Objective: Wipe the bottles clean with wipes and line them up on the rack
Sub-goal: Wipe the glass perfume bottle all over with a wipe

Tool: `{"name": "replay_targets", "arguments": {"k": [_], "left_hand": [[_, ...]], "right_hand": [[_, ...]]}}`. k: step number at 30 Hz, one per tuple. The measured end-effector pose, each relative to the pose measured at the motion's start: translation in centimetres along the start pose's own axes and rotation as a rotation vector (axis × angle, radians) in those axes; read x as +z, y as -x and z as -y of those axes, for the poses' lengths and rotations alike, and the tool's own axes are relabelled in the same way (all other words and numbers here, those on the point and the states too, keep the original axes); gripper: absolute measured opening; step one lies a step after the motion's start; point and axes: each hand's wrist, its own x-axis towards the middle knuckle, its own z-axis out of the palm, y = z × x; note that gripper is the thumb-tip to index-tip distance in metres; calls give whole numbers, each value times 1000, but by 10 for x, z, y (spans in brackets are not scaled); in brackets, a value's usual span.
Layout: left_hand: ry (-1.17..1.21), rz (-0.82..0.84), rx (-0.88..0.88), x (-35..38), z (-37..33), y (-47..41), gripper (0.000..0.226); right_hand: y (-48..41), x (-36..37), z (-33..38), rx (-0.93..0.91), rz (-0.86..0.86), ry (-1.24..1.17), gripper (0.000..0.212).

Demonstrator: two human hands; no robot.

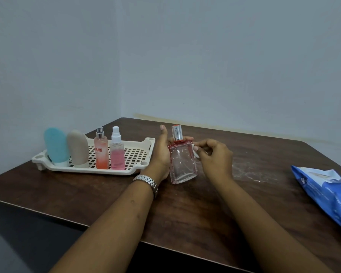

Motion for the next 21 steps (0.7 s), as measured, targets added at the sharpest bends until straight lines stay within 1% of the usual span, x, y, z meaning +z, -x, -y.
{"name": "replay_targets", "arguments": {"k": [4,8,11,13,16,20,21], "left_hand": [[17,2,-2,0,1,-1,90],[17,0,-3,0,1,-1,90],[23,-24,-6,-1,1,-1,88],[29,-28,-2,-1,1,-2,89],[32,-16,0,0,2,-1,91],[18,-28,14,-1,1,0,87],[19,-30,14,-1,2,0,88]], "right_hand": [[2,2,3,-46,-16,-11,6],[2,2,1,-19,-38,-25,10],[5,5,5,-100,-47,-55,5],[3,7,3,-128,-51,-28,5],[-1,5,-2,-97,-68,16,4],[6,5,3,-225,-25,30,7],[6,5,2,-232,-8,39,7]]}}
